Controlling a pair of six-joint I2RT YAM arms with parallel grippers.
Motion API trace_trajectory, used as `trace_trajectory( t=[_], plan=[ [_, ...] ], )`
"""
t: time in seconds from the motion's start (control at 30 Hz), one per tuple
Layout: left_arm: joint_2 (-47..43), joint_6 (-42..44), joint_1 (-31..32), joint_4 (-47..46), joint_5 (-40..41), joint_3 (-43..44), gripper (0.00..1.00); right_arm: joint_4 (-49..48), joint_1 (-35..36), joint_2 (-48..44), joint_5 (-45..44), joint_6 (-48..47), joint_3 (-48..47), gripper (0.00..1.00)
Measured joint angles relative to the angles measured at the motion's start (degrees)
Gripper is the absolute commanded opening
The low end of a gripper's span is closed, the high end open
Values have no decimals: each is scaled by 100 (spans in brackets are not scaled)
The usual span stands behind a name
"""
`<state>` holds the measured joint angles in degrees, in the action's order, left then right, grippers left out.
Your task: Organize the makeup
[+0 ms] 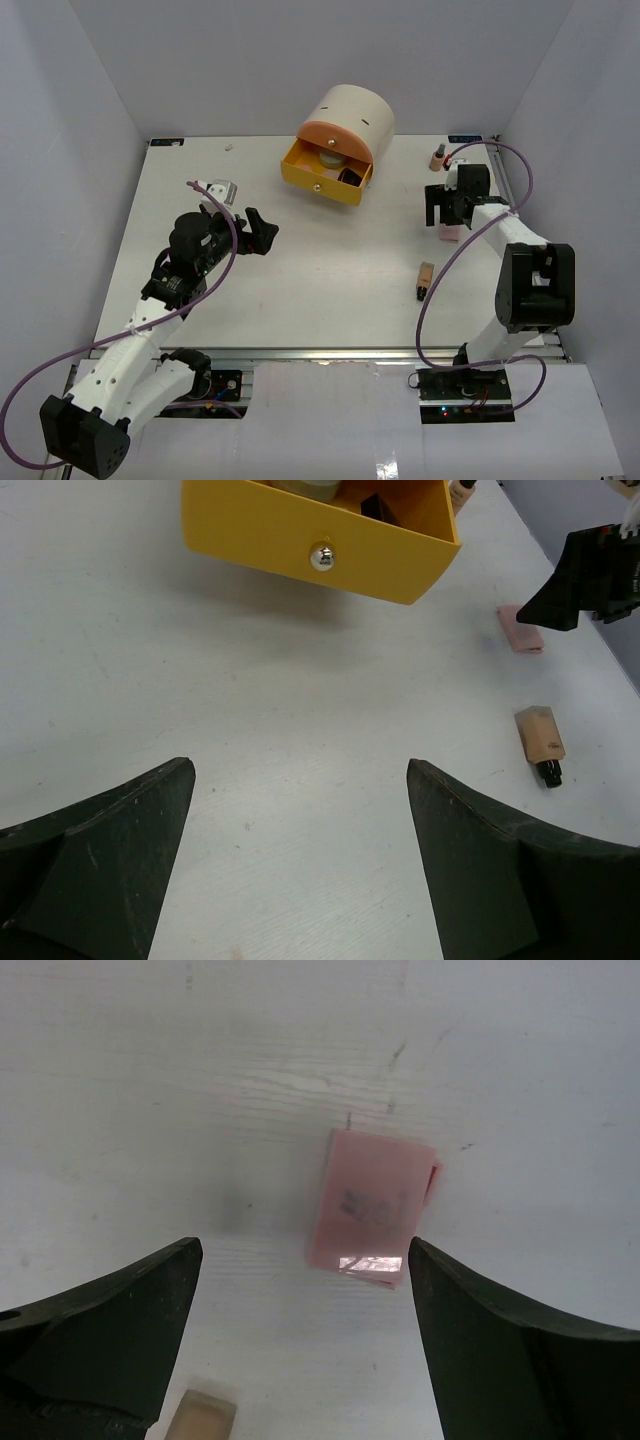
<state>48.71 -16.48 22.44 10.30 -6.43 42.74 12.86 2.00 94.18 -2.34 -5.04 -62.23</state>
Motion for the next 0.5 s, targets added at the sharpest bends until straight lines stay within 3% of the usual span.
trace_trajectory(
  t=[0.23,0.5],
  plan=[
    [-43,-6,0,-8,-22,0,98,319,-5,834,-976,607,-499,90],
    [-46,-6,0,-8,-22,0,98,476,-161,1114,-1074,956,-642,95]
  ],
)
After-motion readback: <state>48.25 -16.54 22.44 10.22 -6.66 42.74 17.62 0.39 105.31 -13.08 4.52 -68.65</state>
